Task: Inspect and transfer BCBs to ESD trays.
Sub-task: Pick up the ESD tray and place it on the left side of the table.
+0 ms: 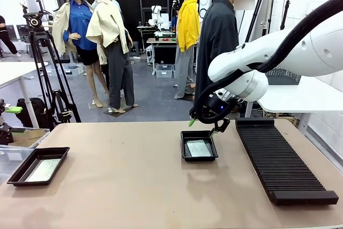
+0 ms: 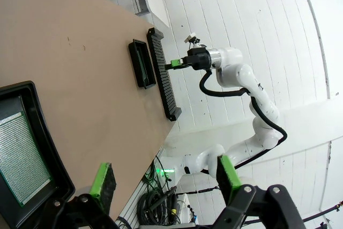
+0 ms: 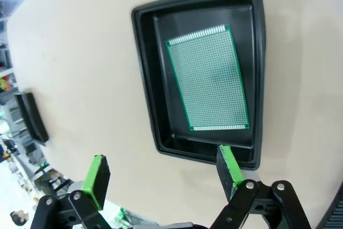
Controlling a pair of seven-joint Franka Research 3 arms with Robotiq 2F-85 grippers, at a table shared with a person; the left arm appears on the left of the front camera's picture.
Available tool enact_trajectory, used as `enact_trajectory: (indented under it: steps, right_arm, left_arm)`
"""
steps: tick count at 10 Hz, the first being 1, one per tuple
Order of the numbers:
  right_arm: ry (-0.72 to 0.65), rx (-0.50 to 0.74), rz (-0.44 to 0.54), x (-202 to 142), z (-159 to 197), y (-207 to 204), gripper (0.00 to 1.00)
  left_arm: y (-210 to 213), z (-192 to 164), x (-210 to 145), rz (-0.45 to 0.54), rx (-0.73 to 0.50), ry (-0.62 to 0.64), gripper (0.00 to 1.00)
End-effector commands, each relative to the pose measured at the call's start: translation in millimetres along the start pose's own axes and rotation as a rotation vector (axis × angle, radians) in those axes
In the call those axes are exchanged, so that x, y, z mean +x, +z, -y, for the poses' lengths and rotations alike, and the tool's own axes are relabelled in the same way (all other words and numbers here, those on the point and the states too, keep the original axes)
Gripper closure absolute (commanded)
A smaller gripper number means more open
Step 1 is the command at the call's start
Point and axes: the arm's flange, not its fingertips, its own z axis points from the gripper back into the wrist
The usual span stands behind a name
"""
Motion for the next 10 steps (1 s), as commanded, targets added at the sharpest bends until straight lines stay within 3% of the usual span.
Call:
enact_trajectory:
  steps: [1, 7, 10]
  right_arm:
    - [0.010, 0.123, 0.030, -15, 23, 35, 0.00]
    - [-0.029, 0.405, 0.103, -31, 103, 124, 0.00]
    - [-0.067, 0.552, 0.077, -27, 155, 153, 0.00]
  left_arm:
    - [2, 2, -1, -0.009, 0.015, -0.003, 0.00]
    - [2, 2, -1, -0.009, 0.015, -0.003, 0.00]
    - [2, 2, -1, -0.009, 0.015, -0.003, 0.00]
